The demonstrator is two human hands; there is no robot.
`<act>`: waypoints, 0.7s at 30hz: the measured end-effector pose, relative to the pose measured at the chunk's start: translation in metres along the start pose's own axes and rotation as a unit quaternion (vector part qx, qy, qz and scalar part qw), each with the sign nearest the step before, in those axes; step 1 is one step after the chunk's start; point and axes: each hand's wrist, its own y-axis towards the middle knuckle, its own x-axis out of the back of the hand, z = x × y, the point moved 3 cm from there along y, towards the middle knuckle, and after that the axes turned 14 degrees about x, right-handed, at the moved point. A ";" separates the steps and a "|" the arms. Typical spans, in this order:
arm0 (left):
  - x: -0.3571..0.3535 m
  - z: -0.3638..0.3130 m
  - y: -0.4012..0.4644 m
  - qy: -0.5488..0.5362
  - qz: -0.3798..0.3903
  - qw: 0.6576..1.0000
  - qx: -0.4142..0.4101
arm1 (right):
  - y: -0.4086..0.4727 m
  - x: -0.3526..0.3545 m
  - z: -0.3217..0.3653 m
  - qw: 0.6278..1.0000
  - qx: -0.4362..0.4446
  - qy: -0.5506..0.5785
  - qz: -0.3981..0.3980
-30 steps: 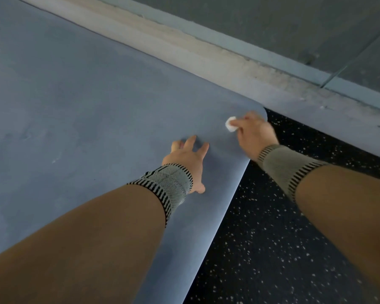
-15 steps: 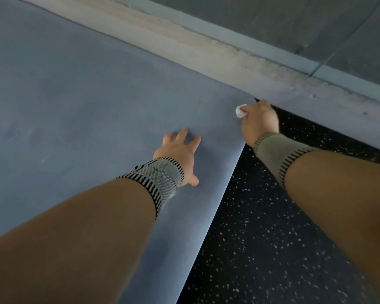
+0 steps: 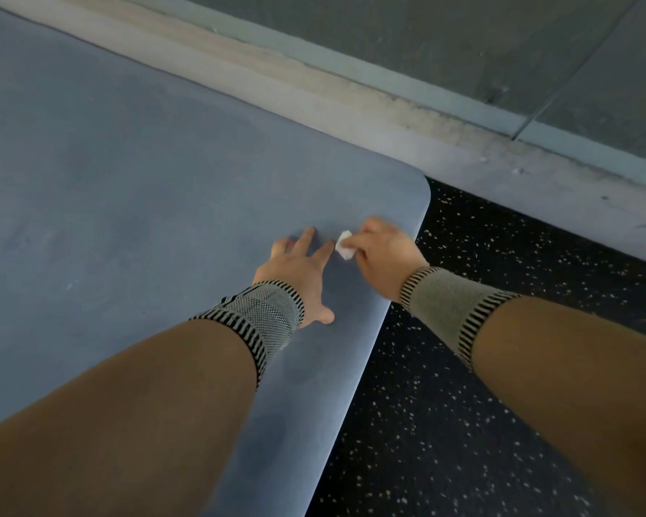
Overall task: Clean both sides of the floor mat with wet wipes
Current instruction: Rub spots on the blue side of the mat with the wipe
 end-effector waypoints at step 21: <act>-0.001 0.001 0.000 -0.005 -0.011 1.000 -0.004 | -0.002 -0.001 0.019 0.997 0.011 -0.034 0.069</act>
